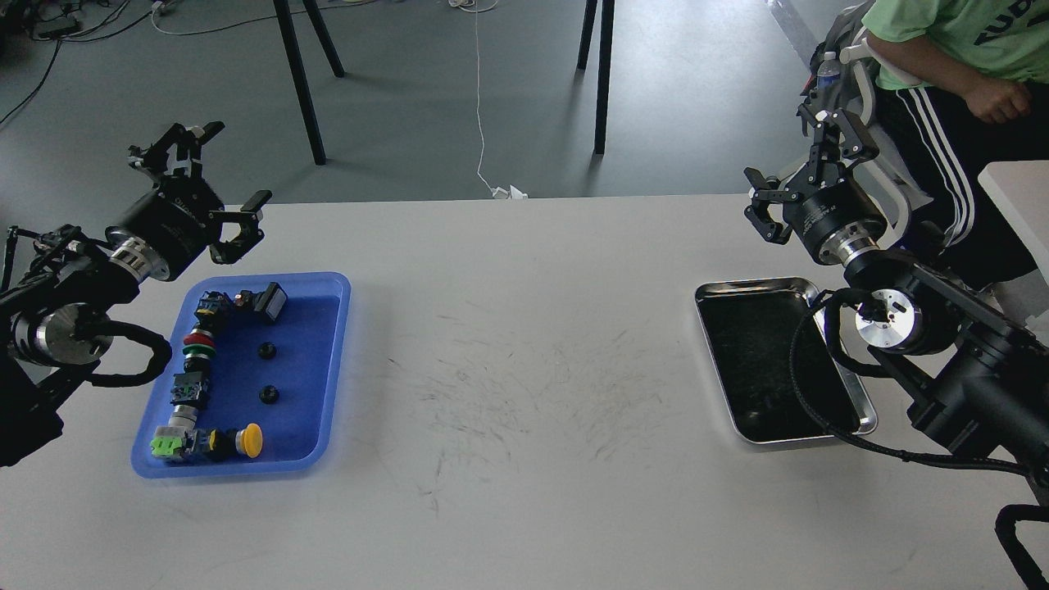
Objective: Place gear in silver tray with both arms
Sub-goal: 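Raise the left gripper and move it toward the blue tray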
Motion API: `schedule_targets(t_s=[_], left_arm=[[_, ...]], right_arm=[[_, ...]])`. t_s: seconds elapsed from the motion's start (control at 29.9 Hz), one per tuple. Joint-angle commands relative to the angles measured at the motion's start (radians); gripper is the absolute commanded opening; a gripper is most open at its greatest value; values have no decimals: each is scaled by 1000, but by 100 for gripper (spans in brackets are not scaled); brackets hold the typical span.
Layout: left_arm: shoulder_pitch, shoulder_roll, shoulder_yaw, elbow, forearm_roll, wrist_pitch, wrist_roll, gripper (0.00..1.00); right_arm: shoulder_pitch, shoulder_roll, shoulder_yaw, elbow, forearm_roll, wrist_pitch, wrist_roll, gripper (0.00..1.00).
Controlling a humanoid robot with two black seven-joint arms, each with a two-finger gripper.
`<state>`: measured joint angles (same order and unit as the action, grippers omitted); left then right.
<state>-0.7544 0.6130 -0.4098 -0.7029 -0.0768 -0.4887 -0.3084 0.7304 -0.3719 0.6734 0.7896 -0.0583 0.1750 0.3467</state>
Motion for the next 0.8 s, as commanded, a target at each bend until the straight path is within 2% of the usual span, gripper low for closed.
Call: schedule_targets(t_s=[0.0,0.23,0.77], left_arm=[[-3,2,0,8,0,0,-1,98],[-6,5,-4,6,0,0,-3,98],[-6,20,-1,3,5,0,-6,98]], right_arm=[[27,5,6,-9,0,0,6,99],[49,77,12,-58,0,1,11,99],[70,110,23,-105,0,8,11,99]])
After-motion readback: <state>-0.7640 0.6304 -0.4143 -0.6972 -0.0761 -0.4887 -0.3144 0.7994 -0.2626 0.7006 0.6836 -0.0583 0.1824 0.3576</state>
